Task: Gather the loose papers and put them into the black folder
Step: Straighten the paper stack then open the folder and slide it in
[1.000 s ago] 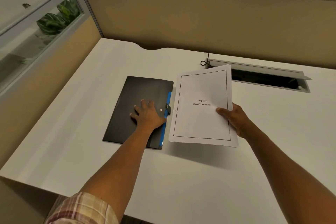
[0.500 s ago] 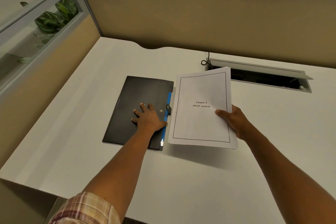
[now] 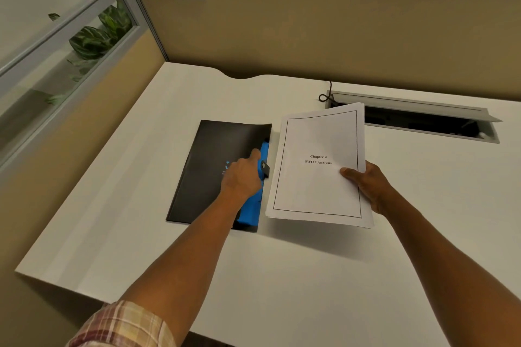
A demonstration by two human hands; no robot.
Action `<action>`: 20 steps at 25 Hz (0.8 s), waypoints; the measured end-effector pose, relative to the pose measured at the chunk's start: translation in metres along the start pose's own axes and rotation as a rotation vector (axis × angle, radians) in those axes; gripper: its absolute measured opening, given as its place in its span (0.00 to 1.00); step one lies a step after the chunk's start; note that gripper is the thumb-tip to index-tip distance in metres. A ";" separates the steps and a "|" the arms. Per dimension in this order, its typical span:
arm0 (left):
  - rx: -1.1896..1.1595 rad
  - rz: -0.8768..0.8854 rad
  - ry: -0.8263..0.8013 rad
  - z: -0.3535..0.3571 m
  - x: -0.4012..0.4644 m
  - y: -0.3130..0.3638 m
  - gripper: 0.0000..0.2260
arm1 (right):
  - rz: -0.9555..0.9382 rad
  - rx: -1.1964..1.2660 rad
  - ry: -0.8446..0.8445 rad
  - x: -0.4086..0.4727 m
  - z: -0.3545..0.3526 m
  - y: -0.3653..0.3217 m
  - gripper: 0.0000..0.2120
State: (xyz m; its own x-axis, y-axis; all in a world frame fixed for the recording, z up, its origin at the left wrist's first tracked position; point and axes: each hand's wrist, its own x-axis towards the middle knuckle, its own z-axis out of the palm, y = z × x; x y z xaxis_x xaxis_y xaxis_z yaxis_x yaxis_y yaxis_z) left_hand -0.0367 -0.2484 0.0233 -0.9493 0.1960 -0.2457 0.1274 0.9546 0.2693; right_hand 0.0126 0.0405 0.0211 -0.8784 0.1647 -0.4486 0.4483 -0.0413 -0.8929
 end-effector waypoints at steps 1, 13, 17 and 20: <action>0.045 0.016 0.019 -0.004 -0.001 0.001 0.16 | -0.006 -0.001 -0.004 0.001 0.002 -0.001 0.10; 0.321 -0.109 0.206 -0.013 -0.008 -0.014 0.29 | -0.036 -0.009 -0.073 0.000 0.021 -0.014 0.10; 0.332 -0.096 0.212 -0.012 -0.010 -0.018 0.28 | -0.035 -0.008 -0.076 0.005 0.022 -0.012 0.11; 0.205 -0.069 0.216 -0.019 -0.013 -0.020 0.27 | -0.035 0.003 -0.081 0.008 0.026 -0.012 0.13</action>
State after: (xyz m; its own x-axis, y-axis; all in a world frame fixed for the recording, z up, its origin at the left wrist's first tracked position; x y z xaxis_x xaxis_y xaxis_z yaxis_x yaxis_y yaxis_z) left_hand -0.0321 -0.2744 0.0384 -0.9940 0.0981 -0.0477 0.0951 0.9937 0.0601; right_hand -0.0034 0.0170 0.0272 -0.9043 0.0862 -0.4182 0.4163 -0.0396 -0.9084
